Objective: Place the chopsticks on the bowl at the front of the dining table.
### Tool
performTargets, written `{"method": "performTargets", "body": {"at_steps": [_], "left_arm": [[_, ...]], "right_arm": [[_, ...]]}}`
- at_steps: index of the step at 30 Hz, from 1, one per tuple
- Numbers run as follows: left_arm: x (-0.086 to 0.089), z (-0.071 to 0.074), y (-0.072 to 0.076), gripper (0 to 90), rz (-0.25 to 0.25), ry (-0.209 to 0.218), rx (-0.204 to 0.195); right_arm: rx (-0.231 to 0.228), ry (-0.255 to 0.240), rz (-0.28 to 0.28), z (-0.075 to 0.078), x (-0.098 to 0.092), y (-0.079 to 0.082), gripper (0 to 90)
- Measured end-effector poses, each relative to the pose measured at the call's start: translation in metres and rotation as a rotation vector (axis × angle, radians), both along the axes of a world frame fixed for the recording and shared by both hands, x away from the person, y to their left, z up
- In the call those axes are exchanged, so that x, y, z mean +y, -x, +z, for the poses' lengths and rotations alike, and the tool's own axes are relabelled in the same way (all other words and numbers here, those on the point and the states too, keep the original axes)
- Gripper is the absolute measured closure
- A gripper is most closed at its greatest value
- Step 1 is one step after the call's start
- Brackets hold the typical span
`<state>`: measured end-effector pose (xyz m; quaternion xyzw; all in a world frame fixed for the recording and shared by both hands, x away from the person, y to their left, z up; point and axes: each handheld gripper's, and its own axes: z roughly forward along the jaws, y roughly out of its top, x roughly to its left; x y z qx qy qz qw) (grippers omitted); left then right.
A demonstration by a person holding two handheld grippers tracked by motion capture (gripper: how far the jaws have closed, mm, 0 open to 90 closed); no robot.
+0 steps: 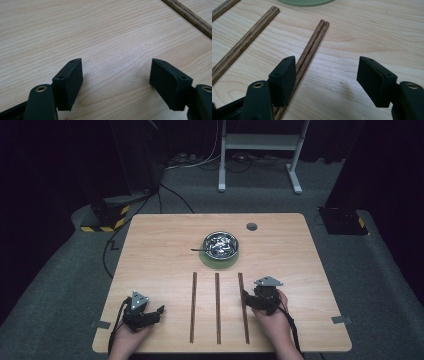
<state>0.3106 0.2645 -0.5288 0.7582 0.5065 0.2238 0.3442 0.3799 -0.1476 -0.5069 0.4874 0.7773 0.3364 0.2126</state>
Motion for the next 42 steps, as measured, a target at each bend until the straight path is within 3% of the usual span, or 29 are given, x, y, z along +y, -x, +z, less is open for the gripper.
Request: {"method": "performTargets", "body": {"at_steps": [7, 13, 19, 29, 42], "left_arm": [[0.000, 0.000, 0.000, 26.8, -0.003, 0.000, 0.000], [0.000, 0.000, -0.001, 26.8, -0.001, 0.000, 0.000], [0.000, 0.000, -0.001, 26.8, -0.002, 0.001, 0.001], [0.000, 0.000, -0.001, 26.8, -0.002, 0.000, 0.000], [0.000, 0.000, -0.001, 26.8, -0.003, 0.000, 0.000]], "right_arm": [[0.003, 0.021, -0.012, -0.002, 0.003, -0.003, 33.5], [0.036, 0.031, -0.012, -0.004, 0.010, -0.007, 34.6], [0.035, 0.075, -0.012, -0.008, 0.014, -0.007, 37.9], [0.056, 0.067, 0.007, -0.007, 0.004, -0.006, 63.7], [0.078, 0.062, -0.002, -0.005, -0.014, -0.010, 73.8]]}}
